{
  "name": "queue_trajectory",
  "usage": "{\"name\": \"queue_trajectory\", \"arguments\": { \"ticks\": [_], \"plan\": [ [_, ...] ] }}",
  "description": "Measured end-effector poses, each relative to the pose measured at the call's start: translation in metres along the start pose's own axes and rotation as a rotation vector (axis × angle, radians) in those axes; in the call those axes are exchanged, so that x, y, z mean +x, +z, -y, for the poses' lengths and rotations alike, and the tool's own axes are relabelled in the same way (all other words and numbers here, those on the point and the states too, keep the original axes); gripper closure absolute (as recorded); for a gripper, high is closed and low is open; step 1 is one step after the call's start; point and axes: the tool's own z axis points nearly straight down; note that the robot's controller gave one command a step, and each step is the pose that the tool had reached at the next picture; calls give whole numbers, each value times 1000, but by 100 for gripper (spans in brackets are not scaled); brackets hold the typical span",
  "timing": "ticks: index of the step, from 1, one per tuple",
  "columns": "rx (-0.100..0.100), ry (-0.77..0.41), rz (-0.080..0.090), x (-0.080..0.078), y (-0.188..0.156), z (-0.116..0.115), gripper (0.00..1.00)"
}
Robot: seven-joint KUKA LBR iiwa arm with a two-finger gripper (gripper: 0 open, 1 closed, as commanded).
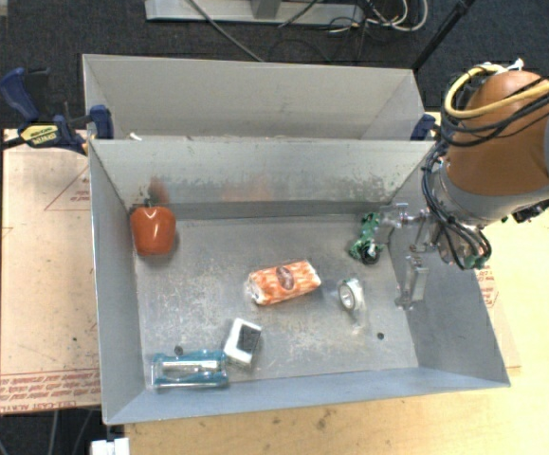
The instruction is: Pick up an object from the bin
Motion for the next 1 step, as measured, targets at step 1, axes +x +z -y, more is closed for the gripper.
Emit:
{"name": "queue_trajectory", "arguments": {
  "ticks": [1],
  "plan": [
    [1, -2, 7, -1, -5, 0, 0]
  ]
}}
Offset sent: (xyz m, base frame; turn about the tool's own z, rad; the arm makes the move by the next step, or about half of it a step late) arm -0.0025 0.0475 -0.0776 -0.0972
